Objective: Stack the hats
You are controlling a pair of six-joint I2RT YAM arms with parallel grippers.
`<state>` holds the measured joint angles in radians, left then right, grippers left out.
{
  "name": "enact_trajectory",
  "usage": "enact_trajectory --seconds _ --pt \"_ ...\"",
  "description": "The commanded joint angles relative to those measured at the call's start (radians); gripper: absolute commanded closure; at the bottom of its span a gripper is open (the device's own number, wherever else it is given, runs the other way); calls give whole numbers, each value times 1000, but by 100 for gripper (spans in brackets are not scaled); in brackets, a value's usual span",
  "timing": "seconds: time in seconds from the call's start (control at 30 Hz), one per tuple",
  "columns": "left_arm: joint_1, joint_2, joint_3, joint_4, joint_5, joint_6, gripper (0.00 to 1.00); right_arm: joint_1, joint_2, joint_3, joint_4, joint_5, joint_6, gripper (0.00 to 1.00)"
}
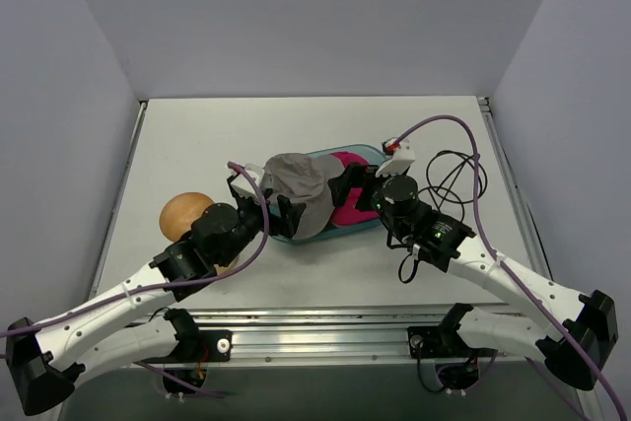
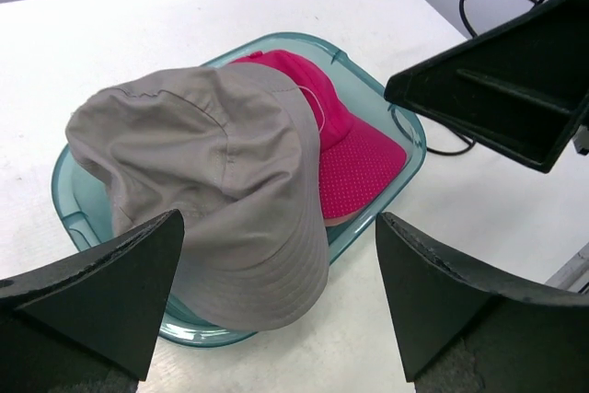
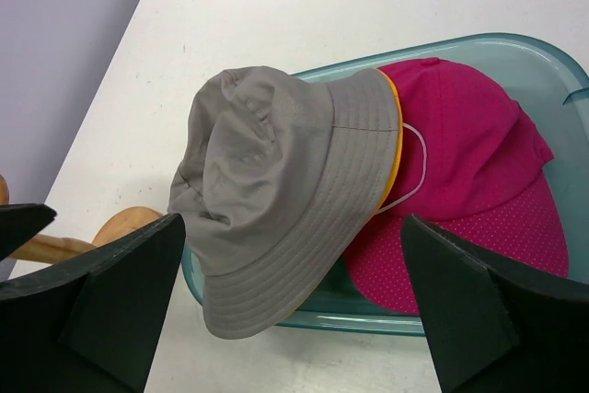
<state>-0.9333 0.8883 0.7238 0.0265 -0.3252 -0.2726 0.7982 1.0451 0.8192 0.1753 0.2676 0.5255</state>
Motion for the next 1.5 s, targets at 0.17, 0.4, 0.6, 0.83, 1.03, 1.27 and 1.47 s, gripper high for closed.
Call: enact_trajectory --seconds 0.17,0.4,0.6,0.83,1.03,1.27,1.47 --pt "-15 -110 -1 -11 -133 30 6 -1 -4 89 -22 29 -28 0" --pt "-44 -221 -49 21 -175 49 6 -1 216 320 -95 -1 -104 8" --pt "-48 -276 -92 58 -202 61 6 -2 441 535 -172 24 -147 19" --pt "-50 -345 -122 72 -226 61 6 -1 607 667 -258 -5 -199 37" --pt "-52 -353 -127 73 -236 62 6 9 705 710 -293 -27 -262 43" --pt "-52 -344 -129 73 -258 62 6 33 773 721 -309 -5 -286 50" --pt "-52 -331 -132 78 -273 64 6 50 828 767 -346 84 -306 88"
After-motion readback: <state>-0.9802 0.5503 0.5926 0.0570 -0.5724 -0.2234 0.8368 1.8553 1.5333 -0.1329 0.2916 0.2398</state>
